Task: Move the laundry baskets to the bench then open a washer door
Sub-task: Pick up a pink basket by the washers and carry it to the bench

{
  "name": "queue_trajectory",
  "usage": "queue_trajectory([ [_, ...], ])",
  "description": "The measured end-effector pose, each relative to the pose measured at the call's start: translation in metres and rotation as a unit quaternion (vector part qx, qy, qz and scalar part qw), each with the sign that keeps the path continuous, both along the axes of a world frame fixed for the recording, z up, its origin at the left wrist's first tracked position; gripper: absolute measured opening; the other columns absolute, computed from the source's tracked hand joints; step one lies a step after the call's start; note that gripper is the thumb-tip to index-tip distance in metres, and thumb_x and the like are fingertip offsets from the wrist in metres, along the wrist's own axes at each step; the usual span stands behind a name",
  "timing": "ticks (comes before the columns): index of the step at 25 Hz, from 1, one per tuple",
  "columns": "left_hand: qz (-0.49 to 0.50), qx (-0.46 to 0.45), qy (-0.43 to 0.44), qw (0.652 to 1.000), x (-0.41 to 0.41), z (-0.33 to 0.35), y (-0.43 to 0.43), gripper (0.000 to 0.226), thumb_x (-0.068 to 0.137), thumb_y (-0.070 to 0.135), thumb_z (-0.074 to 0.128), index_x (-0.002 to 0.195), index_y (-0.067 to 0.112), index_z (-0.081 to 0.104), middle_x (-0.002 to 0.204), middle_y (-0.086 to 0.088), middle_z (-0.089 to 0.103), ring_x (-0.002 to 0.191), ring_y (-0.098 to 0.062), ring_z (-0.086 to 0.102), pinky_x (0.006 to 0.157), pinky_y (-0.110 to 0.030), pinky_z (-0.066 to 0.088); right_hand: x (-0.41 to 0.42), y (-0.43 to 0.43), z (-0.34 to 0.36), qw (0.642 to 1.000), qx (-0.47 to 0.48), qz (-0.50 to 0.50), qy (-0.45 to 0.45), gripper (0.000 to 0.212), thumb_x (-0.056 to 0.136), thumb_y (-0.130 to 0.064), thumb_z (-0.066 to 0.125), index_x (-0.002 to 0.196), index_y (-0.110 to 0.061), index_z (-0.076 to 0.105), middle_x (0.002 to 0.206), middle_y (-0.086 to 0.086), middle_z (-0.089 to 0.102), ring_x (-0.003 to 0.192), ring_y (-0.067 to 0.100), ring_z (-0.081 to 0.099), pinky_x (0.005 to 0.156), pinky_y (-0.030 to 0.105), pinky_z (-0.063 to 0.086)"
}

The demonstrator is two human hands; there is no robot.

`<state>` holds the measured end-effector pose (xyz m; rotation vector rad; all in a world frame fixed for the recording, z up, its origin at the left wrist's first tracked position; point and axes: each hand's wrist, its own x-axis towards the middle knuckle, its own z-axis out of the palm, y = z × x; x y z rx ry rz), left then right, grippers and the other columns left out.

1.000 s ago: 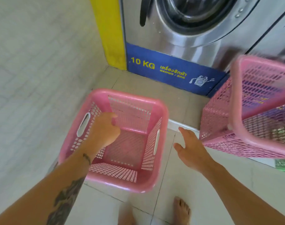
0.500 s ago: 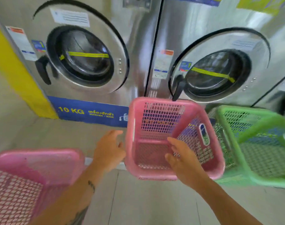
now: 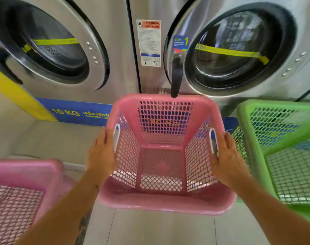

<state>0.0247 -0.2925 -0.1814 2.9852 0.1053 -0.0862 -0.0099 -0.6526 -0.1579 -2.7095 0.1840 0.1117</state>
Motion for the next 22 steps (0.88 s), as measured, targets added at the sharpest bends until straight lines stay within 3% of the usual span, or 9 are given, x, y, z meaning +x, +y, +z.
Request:
queue_trajectory([
  [3, 0.024, -0.004, -0.019, 1.0, 0.001, -0.001, -0.007, 0.094, 0.071, 0.004, 0.067, 0.152, 0.009, 0.019, 0.151, -0.018, 0.031, 0.119, -0.041, 0.047, 0.096, -0.05, 0.045, -0.004, 0.001, -0.012, 0.999, -0.051, -0.017, -0.007, 0.087, 0.084, -0.011, 0.056, 0.154, -0.018, 0.005, 0.155, 0.015, 0.019, 0.116, 0.048, 0.053, 0.079, 0.057, 0.055],
  [6, 0.032, 0.003, -0.044, 0.999, 0.001, 0.001, -0.009, 0.086, 0.072, -0.001, 0.062, 0.148, 0.009, 0.025, 0.138, -0.016, 0.039, 0.104, -0.039, 0.051, 0.084, -0.053, 0.05, -0.012, 0.007, -0.012, 0.997, -0.071, -0.026, -0.01, 0.088, 0.076, -0.003, 0.058, 0.151, -0.014, 0.014, 0.147, 0.019, 0.028, 0.102, 0.05, 0.059, 0.07, 0.055, 0.054],
  [12, 0.018, 0.014, -0.069, 0.997, -0.043, -0.001, 0.022, 0.079, 0.067, -0.001, 0.065, 0.141, 0.009, 0.036, 0.129, -0.013, 0.046, 0.087, -0.037, 0.051, 0.074, -0.051, 0.052, -0.07, 0.043, -0.002, 0.998, -0.046, -0.051, 0.004, 0.087, 0.077, -0.001, 0.06, 0.152, -0.016, 0.018, 0.153, 0.011, 0.026, 0.099, 0.046, 0.061, 0.069, 0.051, 0.052],
  [17, -0.01, -0.041, -0.074, 0.996, -0.118, 0.004, 0.082, 0.079, 0.069, 0.002, 0.064, 0.143, 0.014, 0.036, 0.134, -0.01, 0.045, 0.1, -0.037, 0.053, 0.081, -0.051, 0.054, -0.146, 0.084, -0.005, 0.998, -0.012, -0.055, 0.021, 0.084, 0.082, -0.004, 0.058, 0.154, -0.021, 0.018, 0.16, 0.009, 0.019, 0.114, 0.048, 0.056, 0.076, 0.056, 0.053],
  [22, -0.027, -0.124, -0.053, 0.99, -0.172, -0.02, 0.14, 0.091, 0.077, 0.008, 0.066, 0.153, 0.03, 0.02, 0.144, 0.009, 0.032, 0.123, -0.02, 0.049, 0.091, -0.038, 0.057, -0.189, 0.127, -0.016, 0.998, -0.015, -0.042, 0.034, 0.085, 0.081, -0.002, 0.057, 0.153, -0.026, 0.019, 0.159, 0.004, 0.023, 0.118, 0.043, 0.055, 0.079, 0.055, 0.055],
])
